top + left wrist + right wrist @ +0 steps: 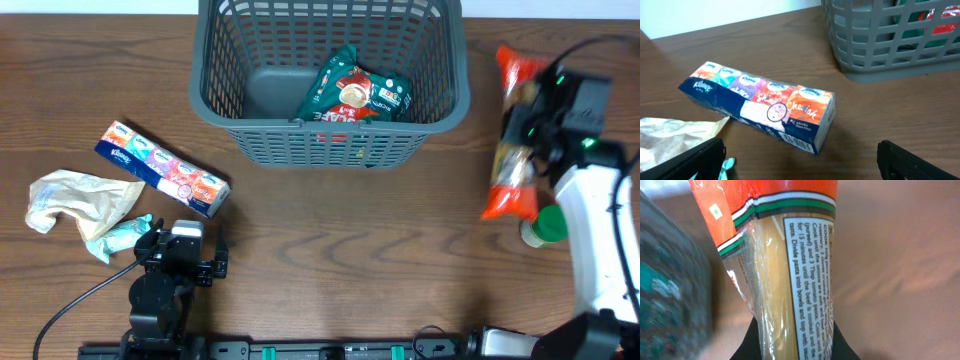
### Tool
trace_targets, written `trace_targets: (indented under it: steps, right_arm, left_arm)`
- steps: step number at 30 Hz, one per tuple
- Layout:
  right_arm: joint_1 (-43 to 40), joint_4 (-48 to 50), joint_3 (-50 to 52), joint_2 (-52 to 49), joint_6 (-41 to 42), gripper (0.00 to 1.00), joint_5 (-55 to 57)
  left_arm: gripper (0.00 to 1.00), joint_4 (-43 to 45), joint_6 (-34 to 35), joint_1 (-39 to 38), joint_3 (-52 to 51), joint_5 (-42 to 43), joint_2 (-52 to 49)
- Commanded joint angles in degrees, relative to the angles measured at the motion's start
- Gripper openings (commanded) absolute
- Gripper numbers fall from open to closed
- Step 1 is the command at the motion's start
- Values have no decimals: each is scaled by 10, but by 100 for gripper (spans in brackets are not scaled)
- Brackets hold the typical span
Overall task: Pack container
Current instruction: 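Lift the spaghetti pack with the right gripper and drop it into the basket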
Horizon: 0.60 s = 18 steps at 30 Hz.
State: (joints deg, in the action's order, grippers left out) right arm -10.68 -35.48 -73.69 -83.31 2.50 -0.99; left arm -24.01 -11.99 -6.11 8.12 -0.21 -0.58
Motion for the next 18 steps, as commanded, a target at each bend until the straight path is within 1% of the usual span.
trace_targets:
  steps: [1,3,5,8,10,14,16,18]
  right_arm:
    - [17,0,-111,22,-78,1,-23]
    - [33,5,-160,22,-144,1,-72]
    - [57,19,-195,22,-232,1,-125]
    - [103,71,-217,22,-333,1,-138]
    - [138,118,-223,21,-367,1,-138]
    - [196,202,-231,8,-383,1,-140]
    - [221,225,-233,-5,-402,1,-142]
    - [245,229,-233,-21,-445,1,-154]
  left_arm:
    - [98,-2,3,-2,-10,-2,3]
    - [99,-2,3,-2,-10,-2,3]
    - [99,-1,3,-2,-10,-2,3]
    - [98,-2,3,-2,-10,-2,3]
    - [98,-1,3,-2,-10,-2,3]
    - [98,-2,3,-2,-10,-2,3]
    - [98,-1,3,-2,-10,-2,3]
    - [98,-2,3,-2,-10,-2,3]
